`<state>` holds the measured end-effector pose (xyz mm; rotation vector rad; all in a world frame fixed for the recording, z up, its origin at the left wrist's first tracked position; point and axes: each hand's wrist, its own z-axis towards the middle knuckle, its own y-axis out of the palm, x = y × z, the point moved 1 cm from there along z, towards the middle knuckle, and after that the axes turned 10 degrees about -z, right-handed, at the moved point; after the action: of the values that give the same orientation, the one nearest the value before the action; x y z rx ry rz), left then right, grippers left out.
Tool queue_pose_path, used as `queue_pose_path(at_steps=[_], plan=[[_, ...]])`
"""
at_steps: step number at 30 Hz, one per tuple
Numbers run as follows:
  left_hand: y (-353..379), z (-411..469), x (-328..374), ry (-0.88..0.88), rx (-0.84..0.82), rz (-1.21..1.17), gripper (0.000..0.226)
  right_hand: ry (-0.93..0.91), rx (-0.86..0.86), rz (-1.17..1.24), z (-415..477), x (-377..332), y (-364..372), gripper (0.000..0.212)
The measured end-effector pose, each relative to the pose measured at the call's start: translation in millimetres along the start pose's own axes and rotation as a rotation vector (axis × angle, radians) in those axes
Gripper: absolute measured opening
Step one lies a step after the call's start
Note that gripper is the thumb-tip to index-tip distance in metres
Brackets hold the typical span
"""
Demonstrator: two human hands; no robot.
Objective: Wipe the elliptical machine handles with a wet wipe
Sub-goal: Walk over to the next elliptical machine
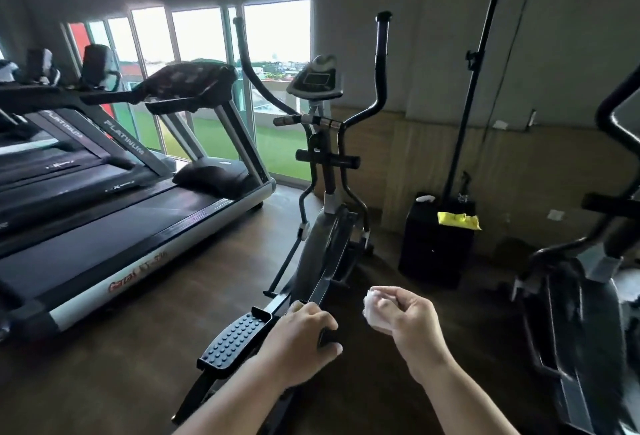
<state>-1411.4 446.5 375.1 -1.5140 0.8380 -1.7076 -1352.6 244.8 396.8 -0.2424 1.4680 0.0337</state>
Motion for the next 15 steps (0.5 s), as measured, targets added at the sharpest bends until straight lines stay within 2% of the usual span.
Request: queue_pose_path(at_steps=[8,15], plan=[[-10.0,89.0,-14.3,0.182,-0.067,0.045,0.043,0.013,0.159,0.03,48.9,2.4,-0.5,0.014],[15.4,197.7,10.0,0.278,-0.146,0.022,0.043,0.017,0.229,-0.051,116.4,15.4,-48.4,0.02]])
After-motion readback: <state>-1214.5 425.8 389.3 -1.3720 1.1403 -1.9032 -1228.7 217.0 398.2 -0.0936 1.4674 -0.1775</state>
